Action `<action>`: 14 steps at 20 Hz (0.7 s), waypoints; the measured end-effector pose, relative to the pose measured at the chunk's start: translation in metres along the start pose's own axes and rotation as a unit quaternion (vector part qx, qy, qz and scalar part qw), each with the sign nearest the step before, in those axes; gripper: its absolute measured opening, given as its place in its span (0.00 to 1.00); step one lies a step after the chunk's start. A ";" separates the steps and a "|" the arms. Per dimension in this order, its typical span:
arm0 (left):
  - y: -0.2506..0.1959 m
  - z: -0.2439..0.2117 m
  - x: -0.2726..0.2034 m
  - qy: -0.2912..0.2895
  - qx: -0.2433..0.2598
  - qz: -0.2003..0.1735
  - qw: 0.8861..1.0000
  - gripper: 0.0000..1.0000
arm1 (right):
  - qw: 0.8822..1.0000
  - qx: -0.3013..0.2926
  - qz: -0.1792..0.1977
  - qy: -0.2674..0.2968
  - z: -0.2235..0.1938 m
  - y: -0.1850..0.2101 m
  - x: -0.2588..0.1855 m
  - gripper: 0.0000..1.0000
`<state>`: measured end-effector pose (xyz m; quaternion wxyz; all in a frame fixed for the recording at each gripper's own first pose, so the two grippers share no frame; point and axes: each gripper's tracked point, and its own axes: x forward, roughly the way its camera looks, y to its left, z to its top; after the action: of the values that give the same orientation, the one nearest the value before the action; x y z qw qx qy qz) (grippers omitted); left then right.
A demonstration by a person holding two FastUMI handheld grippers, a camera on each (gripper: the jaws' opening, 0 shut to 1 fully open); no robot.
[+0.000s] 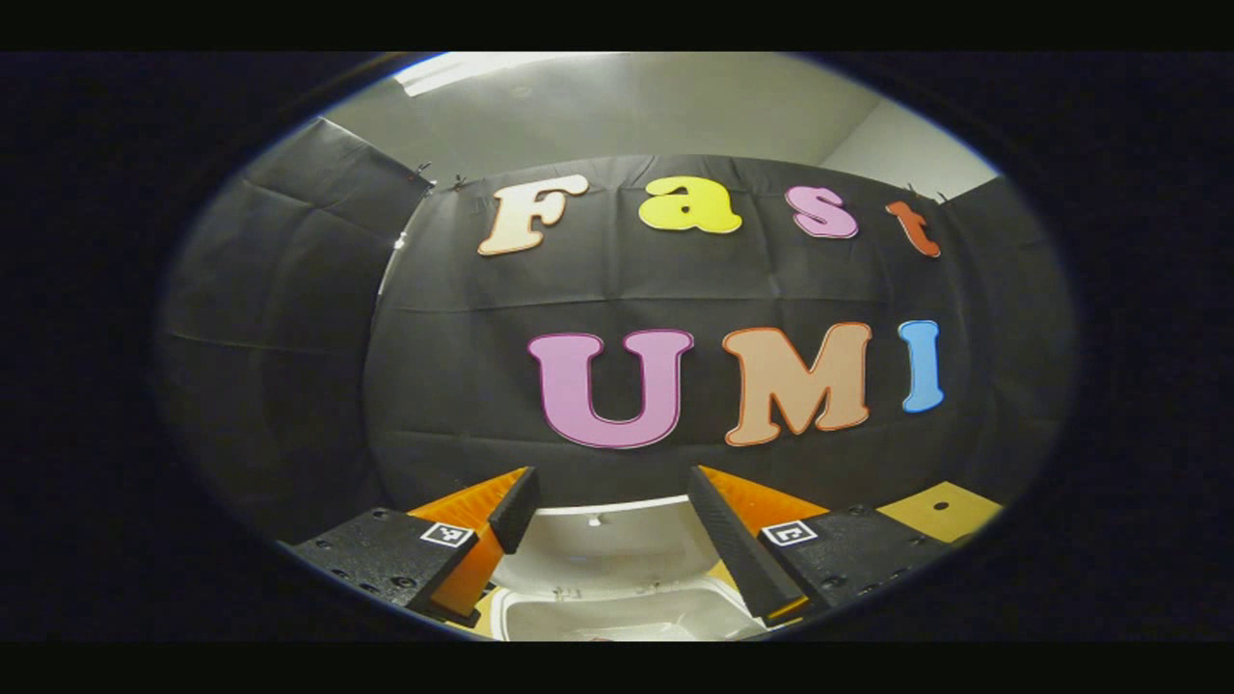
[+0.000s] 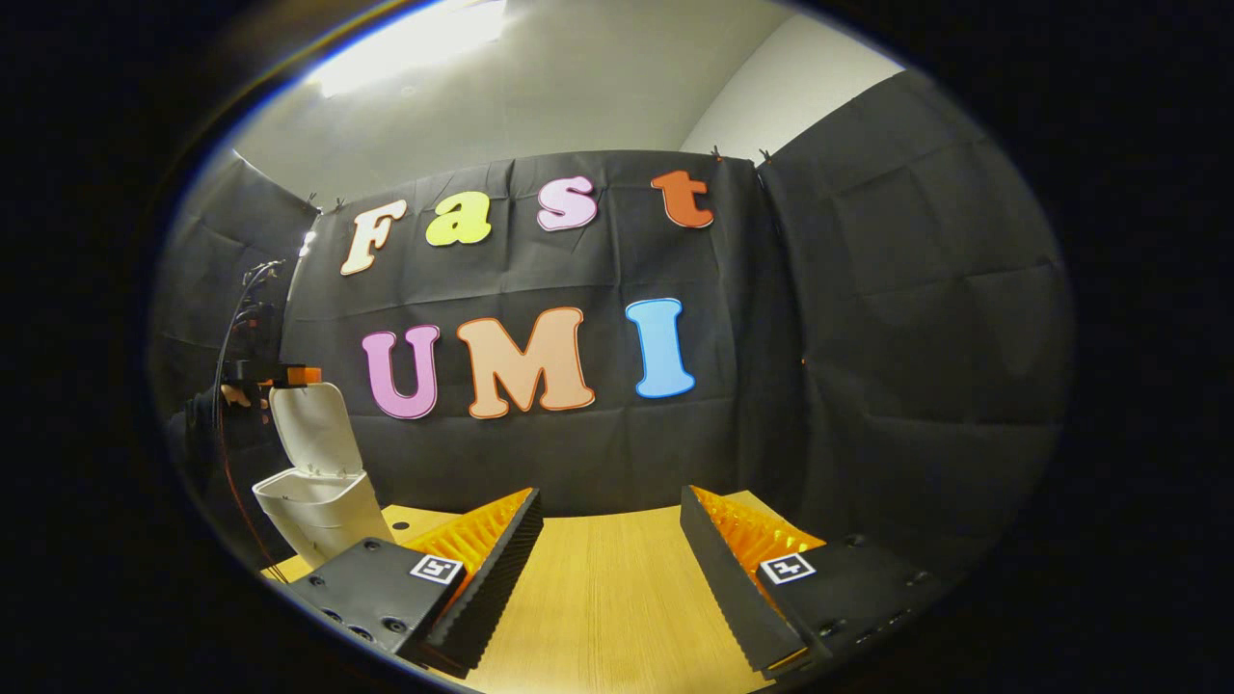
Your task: Press the lid of the desktop garbage bin to open it, pick up the crumpled paper on the desktop and throw it into the bin, then pick up the pop can on the desktop and drop it into the bin, and finally close the garbage bin lid.
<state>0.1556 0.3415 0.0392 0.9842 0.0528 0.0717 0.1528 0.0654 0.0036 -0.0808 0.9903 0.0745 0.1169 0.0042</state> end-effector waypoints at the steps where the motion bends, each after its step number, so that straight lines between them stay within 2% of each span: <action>1: -0.003 -0.003 -0.011 0.004 -0.003 -0.002 1.000 0.93 | 1.000 -0.002 0.006 0.002 -0.001 0.003 0.004 0.95; 8: -0.014 -0.041 -0.085 0.024 -0.022 -0.002 0.999 0.90 | 0.998 -0.006 0.053 0.026 -0.014 0.022 0.027 0.96; 9: -0.016 -0.045 -0.092 0.023 -0.030 -0.002 0.999 0.90 | 0.998 -0.007 0.059 0.030 -0.017 0.025 0.029 1.00; 10: -0.017 -0.052 -0.099 0.027 -0.037 -0.001 0.999 0.92 | 0.997 -0.010 0.064 0.033 -0.019 0.028 0.031 0.96; 11: -0.018 -0.060 -0.105 0.033 -0.038 0.002 0.999 0.87 | 0.997 -0.012 0.070 0.037 -0.023 0.030 0.032 0.96; 12: -0.019 -0.072 -0.112 0.043 -0.035 0.007 0.998 0.89 | 0.996 -0.013 0.076 0.042 -0.026 0.033 0.034 0.96; 13: -0.020 -0.084 -0.118 0.056 -0.032 0.013 0.998 0.89 | 0.996 -0.015 0.081 0.047 -0.029 0.036 0.036 1.00; 14: -0.021 -0.096 -0.123 0.069 -0.027 0.017 0.997 0.89 | 0.995 -0.016 0.084 0.049 -0.031 0.037 0.037 0.92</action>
<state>0.0310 0.2915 -0.0430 0.9753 0.0163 0.1345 0.1743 0.0946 0.0461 -0.1141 0.9806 0.0681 0.1588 0.0929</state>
